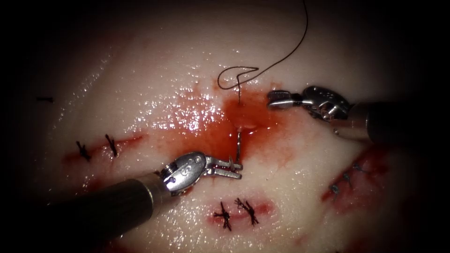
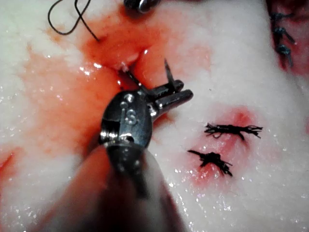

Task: Wound Closure

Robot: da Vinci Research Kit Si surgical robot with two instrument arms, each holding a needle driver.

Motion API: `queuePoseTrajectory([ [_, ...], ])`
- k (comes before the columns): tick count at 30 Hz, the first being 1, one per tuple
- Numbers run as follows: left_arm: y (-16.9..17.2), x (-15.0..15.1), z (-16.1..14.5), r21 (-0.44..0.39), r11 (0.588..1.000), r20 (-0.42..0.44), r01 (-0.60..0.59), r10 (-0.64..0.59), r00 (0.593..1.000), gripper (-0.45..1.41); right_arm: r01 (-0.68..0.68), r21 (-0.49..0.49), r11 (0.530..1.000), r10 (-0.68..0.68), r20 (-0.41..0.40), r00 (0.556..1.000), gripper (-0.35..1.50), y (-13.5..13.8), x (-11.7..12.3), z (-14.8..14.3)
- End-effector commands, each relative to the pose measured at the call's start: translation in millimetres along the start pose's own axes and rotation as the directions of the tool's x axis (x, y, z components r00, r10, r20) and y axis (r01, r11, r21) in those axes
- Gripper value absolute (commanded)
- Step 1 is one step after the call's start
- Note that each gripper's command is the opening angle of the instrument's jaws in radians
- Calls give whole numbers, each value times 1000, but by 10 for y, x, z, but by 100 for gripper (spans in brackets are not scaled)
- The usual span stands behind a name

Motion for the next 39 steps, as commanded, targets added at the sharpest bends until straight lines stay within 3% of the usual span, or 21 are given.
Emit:
queuePoseTrajectory([
  [1, -5, -5, 5, -2, 1000, 0, 1, -1, 1000, -45, 17, -5, 1000, -17, 12, 1000, -13, 2, -3, 6],
  [4, 8, 6, 0, -54, 997, -31, 52, -54, 998, -45, 90, -21, 996, -87, 97, 991, 1, -2, 0, 6],
  [5, 13, 11, -2, -68, 996, -31, 53, -55, 998, -45, 102, -40, 994, -98, 103, 990, 16, -3, 0, 5],
  [8, 24, 21, -6, -84, 996, -34, 39, -42, 999, -45, 143, -57, 988, -137, 101, 985, 22, -8, -1, 5],
  [9, 32, 30, -8, -55, 997, -38, -45, 43, 998, -45, 141, -3, 990, -140, 110, 984, 24, -10, -1, 5],
  [10, 32, 30, -8, -55, 997, -38, -45, 43, 998, -45, 141, -3, 990, -140, 110, 984, 24, -10, -1, 5],
  [12, 37, 40, -10, -8, 985, -31, -171, 171, 985, -45, 141, 36, 989, -144, 105, 984, 7, -14, -4, 4],
  [13, 39, 44, -10, 14, 973, -16, -231, 231, 973, -45, 142, 38, 989, -145, 103, 984, 7, -15, -6, 5],
  [14, 40, 49, -11, 38, 957, 7, -288, 288, 957, -45, 143, 43, 989, -147, 103, 984, 21, -18, -7, 5],
  [17, 42, 65, -11, 94, 881, 66, -463, 459, 886, -45, 138, 68, 988, -144, 106, 984, 66, -22, -10, 6],
  [18, 42, 72, -11, 105, 843, 90, -528, 521, 849, -45, 126, 69, 990, -132, 105, 986, 86, -24, -10, 6],
  [19, 41, 81, -11, 130, 796, 127, -591, 577, 807, -45, 89, 66, 994, -96, 105, 990, 118, -25, -9, 8],
  [20, 40, 86, -10, 134, 767, 143, -627, 611, 778, -45, 41, 63, 997, -47, 100, 994, 128, -26, -8, 9],
  [21, 37, 96, -9, 144, 709, 182, -691, 667, 723, -45, -97, 62, 993, 91, 91, 992, 133, -26, -7, 9],
  [22, 37, 96, -9, 144, 709, 182, -691, 667, 723, -45, -97, 62, 993, 91, 91, 992, 133, -26, -7, 9],
  [24, 33, 106, -5, 151, 614, 252, -775, 734, 630, -45, -246, 87, 965, 243, 48, 969, 137, -29, -4, 9],
  [26, 32, 108, -3, 151, 593, 269, -791, 745, 610, -45, -266, 92, 960, 263, 40, 964, 138, -30, -2, 9],
  [29, 23, 103, 9, 134, 467, 361, -874, 799, 482, -45, -422, 101, 901, 418, 59, 907, 138, -40, 12, 2],
  [32, 17, 96, 13, 132, 433, 401, -892, 800, 448, -45, -461, 105, 881, 456, 68, 887, 127, -47, 18, -1],
  [33, 8, 82, 15, 131, 397, 454, -909, 791, 411, -45, -507, 110, 855, 501, 80, 862, 130, -58, 26, -4],
  [39, -13, 62, 7, 164, 378, 519, -911, 752, 405, -45, -540, 125, 833, 532, 90, 842, 142, -75, 32, -2],
])
